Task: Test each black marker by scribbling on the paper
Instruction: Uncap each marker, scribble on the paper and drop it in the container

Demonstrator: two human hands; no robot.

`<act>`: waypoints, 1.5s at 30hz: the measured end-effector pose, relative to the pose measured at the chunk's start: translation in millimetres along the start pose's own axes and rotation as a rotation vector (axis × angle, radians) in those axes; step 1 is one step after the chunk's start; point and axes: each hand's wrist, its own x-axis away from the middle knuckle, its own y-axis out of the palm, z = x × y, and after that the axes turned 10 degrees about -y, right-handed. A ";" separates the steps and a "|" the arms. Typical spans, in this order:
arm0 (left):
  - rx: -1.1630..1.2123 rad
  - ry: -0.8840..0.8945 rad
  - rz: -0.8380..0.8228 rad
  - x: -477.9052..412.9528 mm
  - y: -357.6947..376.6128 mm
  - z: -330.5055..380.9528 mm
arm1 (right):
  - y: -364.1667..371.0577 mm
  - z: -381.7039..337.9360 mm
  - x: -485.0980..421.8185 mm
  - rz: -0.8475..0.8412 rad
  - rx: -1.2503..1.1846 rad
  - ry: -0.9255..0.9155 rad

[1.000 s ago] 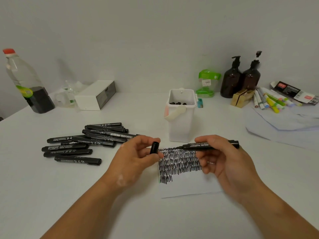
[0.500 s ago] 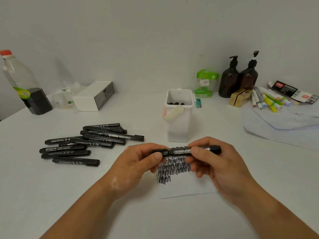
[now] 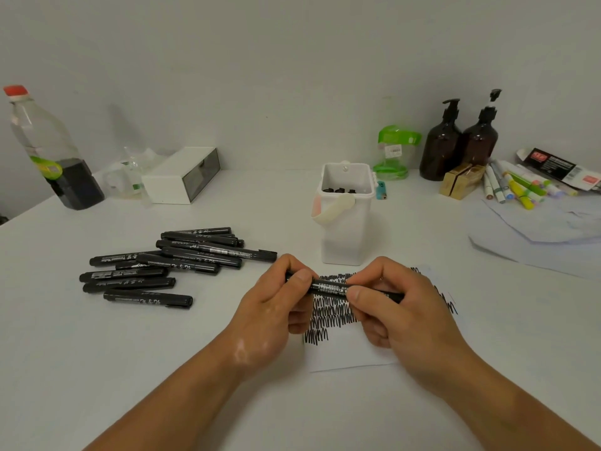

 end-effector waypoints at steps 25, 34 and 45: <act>0.031 0.148 -0.013 -2.2 -14.1 3.2 | 0.2 4.3 2.3 0.030 0.244 -0.094; -0.497 0.203 -0.005 -0.3 -12.6 1.2 | 6.1 3.4 3.6 0.004 0.186 -0.091; -0.424 0.157 0.100 -8.7 -34.7 1.5 | -29.7 -45.4 -15.9 0.179 0.430 -0.357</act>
